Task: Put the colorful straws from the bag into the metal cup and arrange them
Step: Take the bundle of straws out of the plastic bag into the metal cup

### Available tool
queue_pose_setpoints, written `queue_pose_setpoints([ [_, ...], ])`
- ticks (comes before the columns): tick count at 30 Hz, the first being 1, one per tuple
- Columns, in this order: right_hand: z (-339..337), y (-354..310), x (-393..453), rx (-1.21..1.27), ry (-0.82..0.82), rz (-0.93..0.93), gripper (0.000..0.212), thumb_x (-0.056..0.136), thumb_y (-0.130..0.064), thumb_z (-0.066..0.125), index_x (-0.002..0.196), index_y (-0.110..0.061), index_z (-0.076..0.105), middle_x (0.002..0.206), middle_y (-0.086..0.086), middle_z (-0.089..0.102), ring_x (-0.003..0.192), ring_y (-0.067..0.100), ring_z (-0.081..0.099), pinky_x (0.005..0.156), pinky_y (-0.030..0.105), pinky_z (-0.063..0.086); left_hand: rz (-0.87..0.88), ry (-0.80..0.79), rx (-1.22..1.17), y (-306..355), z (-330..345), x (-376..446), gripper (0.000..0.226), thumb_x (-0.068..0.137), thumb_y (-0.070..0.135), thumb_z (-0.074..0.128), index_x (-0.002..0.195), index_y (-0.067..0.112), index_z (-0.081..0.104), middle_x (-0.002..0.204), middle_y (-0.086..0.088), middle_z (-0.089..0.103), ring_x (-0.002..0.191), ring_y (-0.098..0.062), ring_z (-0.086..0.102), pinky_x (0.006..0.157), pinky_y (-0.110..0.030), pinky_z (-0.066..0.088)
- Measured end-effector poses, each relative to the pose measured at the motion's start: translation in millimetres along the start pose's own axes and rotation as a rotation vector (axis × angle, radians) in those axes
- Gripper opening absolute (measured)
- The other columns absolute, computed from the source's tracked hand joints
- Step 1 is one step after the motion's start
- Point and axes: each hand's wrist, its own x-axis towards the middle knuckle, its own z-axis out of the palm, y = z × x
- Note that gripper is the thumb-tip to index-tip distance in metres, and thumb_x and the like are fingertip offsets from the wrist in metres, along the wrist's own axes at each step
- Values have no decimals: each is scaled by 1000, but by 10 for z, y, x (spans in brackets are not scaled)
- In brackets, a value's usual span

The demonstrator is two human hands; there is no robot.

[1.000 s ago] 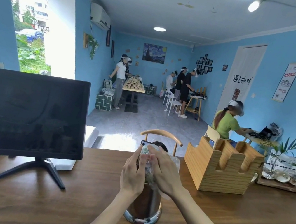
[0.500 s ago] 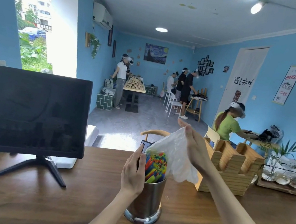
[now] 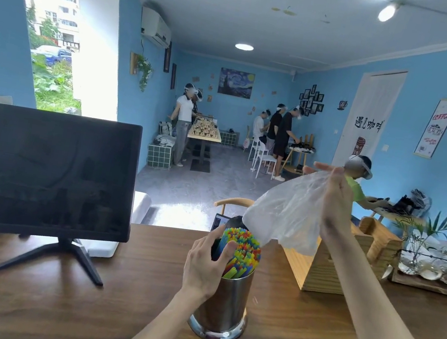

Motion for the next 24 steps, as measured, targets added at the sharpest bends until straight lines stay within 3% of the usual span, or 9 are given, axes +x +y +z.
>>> queue_pose_setpoints([
  [3,-123,-103,116,-21,101,28,57,104,-58,28,129,-21,63,123,2,72,118,18,65,103,40,52,3,4,-16,-14,5,8,87,76,99,22,145,50,45,134,10,62,128,-10,49,105,-37,44],
  [6,-437,-120,120,-61,339,-15,50,108,-55,25,109,-30,67,95,-8,68,88,6,62,76,22,50,5,-19,-45,-16,6,1,69,77,98,25,136,63,37,135,13,60,130,-10,47,107,-37,43],
  [8,-725,-19,10,-63,509,-63,40,103,-58,31,87,-40,63,84,-12,65,80,6,63,72,27,50,24,-64,-28,-25,-25,-16,61,78,96,30,134,73,29,136,18,55,129,0,42,105,-30,39],
  [11,-1105,502,-271,-246,624,-130,32,104,-57,39,92,-39,63,88,-13,59,87,13,57,78,34,44,54,-144,-16,-55,-134,-48,75,74,95,46,141,76,16,138,25,46,126,13,32,102,-22,30],
  [14,-1643,1239,-613,-689,493,72,31,104,-46,41,114,-23,60,109,13,54,103,31,55,91,51,45,62,-176,7,-85,-195,-76,88,68,94,57,142,75,14,135,33,41,127,17,32,101,-17,31],
  [17,-1920,1685,-1023,-1116,349,331,37,93,-39,51,117,-13,60,109,24,48,102,43,51,94,59,46,76,-151,12,-75,-197,-105,76,75,93,49,140,78,13,133,42,35,128,26,24,102,-15,32],
  [20,-1548,1739,-1330,-1156,320,369,53,79,-26,82,127,-12,64,139,22,44,134,44,37,112,63,27,26,-134,-44,-73,-188,-103,62,79,94,32,137,77,18,141,30,45,132,18,28,116,-33,35],
  [22,-1205,1642,-1391,-1107,208,354,63,84,-34,79,140,-19,55,158,9,29,148,32,18,118,62,15,6,-150,-70,-52,-197,-106,67,77,96,33,138,73,21,139,33,45,132,15,30,118,-36,34],
  [24,-867,1533,-1395,-1008,105,240,62,89,-43,73,143,-20,52,162,9,26,151,30,14,120,59,10,-7,-164,-131,-22,-201,-112,72,74,96,38,139,69,25,138,34,45,134,14,30,118,-36,33],
])
